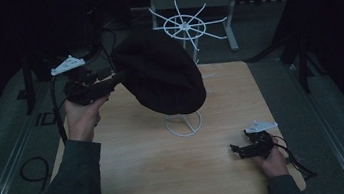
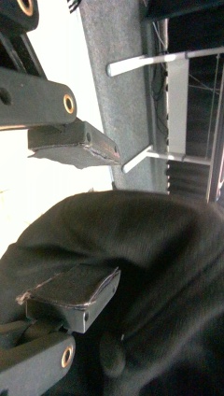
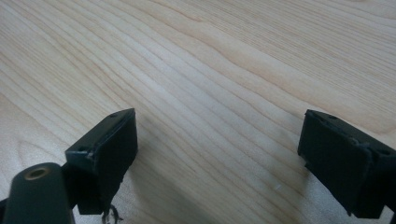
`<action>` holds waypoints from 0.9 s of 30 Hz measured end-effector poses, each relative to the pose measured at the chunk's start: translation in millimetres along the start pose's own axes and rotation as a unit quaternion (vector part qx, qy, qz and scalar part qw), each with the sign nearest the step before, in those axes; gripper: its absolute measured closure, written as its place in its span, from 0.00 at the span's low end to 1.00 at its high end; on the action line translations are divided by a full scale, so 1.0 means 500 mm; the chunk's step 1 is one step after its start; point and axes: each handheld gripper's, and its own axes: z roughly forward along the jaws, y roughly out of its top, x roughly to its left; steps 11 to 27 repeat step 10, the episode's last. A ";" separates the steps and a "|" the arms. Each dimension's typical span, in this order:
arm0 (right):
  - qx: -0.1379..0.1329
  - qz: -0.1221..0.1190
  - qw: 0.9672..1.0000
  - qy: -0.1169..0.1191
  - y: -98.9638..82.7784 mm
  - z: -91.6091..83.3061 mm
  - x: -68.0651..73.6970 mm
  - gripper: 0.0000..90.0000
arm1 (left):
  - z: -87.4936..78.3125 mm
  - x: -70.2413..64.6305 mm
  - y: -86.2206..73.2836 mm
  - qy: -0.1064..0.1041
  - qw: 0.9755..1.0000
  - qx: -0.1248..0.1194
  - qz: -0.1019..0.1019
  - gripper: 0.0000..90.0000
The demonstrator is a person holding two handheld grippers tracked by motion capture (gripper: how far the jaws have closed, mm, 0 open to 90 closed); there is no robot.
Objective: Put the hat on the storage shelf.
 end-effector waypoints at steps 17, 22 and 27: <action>0.000 0.000 1.000 0.000 0.000 0.000 0.000 0.13 | -0.016 -0.017 -0.009 -0.017 1.000 0.007 0.013 0.45; 0.000 0.000 1.000 0.000 0.000 0.000 0.000 0.13 | -0.016 -0.017 -0.009 -0.017 1.000 0.007 0.013 0.45; 0.000 0.000 1.000 0.000 0.000 0.000 0.000 0.13 | -0.016 -0.017 -0.009 -0.017 1.000 0.007 0.013 0.45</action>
